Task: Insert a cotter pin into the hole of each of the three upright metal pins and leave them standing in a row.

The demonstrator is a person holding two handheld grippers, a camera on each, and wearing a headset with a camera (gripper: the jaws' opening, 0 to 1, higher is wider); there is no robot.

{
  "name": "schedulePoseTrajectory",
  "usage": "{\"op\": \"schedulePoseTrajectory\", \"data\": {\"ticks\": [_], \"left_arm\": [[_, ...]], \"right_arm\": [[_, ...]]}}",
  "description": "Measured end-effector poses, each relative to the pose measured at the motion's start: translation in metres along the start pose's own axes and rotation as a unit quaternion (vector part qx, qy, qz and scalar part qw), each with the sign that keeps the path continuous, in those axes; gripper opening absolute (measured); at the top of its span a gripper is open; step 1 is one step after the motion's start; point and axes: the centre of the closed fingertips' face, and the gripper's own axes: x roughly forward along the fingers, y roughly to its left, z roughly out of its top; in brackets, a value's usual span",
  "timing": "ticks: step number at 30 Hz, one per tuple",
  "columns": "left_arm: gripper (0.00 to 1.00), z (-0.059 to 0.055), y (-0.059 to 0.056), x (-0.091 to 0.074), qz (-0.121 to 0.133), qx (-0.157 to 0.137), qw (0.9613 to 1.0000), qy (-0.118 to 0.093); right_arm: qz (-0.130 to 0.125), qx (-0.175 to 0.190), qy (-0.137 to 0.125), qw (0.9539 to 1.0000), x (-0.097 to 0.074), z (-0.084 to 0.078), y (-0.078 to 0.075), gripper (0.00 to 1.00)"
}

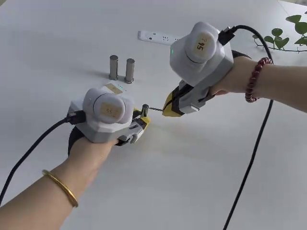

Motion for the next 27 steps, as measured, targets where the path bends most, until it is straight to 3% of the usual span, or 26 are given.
{"op": "schedulePoseTrajectory", "data": {"ticks": [19, 27], "left_arm": [[0.07, -0.002, 0.000, 0.003, -0.002, 0.027, 0.9996, -0.003], [0.07, -0.003, 0.001, 0.003, -0.003, 0.024, 0.9997, -0.009]], "right_arm": [[0.006, -0.022, 0.016, 0.9996, 0.002, 0.008, 0.005, 0.00], [0.006, -0.027, 0.014, 0.9995, 0.006, 0.017, 0.006, 0.00]]}}
